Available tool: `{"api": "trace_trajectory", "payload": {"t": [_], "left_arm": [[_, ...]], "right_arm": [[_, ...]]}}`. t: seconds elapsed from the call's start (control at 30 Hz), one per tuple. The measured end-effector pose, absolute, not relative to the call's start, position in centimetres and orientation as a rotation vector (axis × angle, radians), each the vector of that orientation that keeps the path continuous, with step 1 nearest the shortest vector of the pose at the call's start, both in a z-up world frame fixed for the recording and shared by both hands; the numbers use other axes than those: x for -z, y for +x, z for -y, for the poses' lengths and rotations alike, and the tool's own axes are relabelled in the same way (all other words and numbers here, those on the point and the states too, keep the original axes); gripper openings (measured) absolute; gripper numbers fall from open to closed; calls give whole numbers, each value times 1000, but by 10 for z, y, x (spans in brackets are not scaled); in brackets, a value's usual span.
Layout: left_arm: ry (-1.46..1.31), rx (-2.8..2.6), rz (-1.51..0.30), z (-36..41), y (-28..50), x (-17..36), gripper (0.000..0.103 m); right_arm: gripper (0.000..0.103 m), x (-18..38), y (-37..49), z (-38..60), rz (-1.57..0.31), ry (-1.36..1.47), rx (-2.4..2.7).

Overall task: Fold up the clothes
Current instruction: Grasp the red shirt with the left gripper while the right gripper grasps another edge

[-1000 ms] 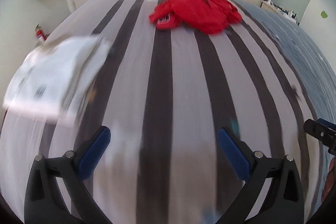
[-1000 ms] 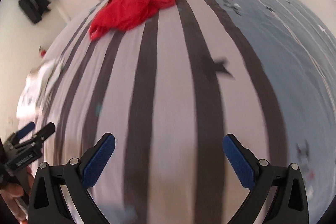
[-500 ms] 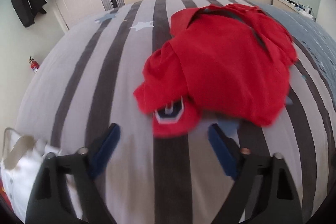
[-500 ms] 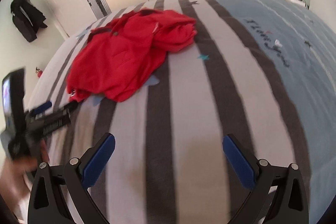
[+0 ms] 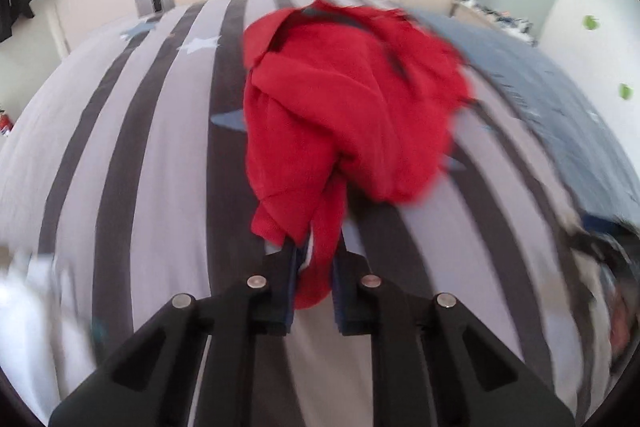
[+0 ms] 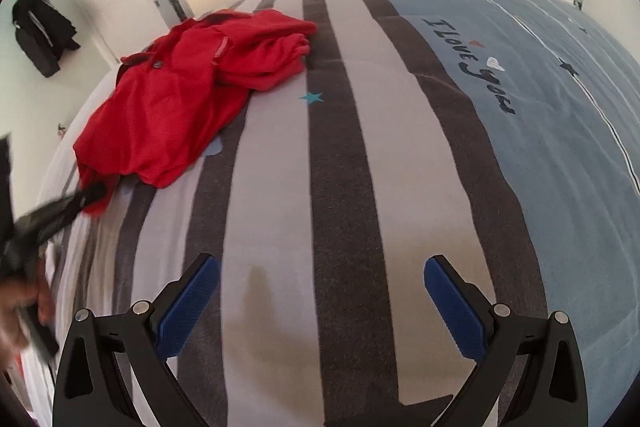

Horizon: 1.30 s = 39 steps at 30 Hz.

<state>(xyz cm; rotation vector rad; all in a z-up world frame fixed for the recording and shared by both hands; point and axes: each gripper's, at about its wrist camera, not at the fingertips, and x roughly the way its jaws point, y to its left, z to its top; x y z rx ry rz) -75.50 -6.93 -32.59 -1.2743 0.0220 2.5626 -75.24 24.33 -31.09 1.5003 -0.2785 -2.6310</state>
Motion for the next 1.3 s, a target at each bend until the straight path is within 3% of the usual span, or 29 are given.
{"api": "trace_trajectory", "payload": {"t": [0.23, 0.5, 0.57, 0.67, 0.7, 0.77, 0.83, 0.87, 0.9, 0.97, 1.13, 1.17, 1.3], "left_arm": [[-1327, -2404, -12, 62, -573, 310, 11], [-1557, -2326, 71, 71, -430, 307, 11], [-1603, -2359, 120, 85, -418, 306, 16], [-1632, -2430, 214, 109, -410, 297, 38], [-1638, -2470, 251, 118, -409, 292, 51], [-1614, -2541, 367, 140, -413, 284, 57], [-1588, -2588, 476, 161, -420, 281, 68], [-1569, -2614, 497, 173, -430, 284, 68], [-1552, -2622, 516, 173, -454, 286, 68], [-1511, -2632, 607, 184, -496, 295, 68], [-1451, -2649, 760, 193, -589, 317, 68], [-1473, -2658, 773, 194, -610, 327, 68], [-1639, -2518, 780, 183, -654, 360, 69]], "right_arm": [[101, 284, -736, -212, 260, 1403, 2515], [101, 279, -726, -144, 0, 1398, 2426], [101, 285, -727, -125, -76, 1420, 2409], [101, 294, -730, -96, -190, 1451, 2381], [101, 297, -731, -87, -228, 1461, 2371], [100, 304, -736, -90, -137, 1503, 2322], [72, 311, -742, -97, -27, 1545, 2267], [47, 315, -745, -100, 28, 1565, 2237], [33, 319, -747, -103, 82, 1584, 2207], [20, 313, -742, -102, 17, 1544, 2218], [12, 294, -718, -116, -30, 1466, 2219], [6, 291, -712, -122, -33, 1459, 2225], [4, 291, -690, -155, 3, 1465, 2243]]}}
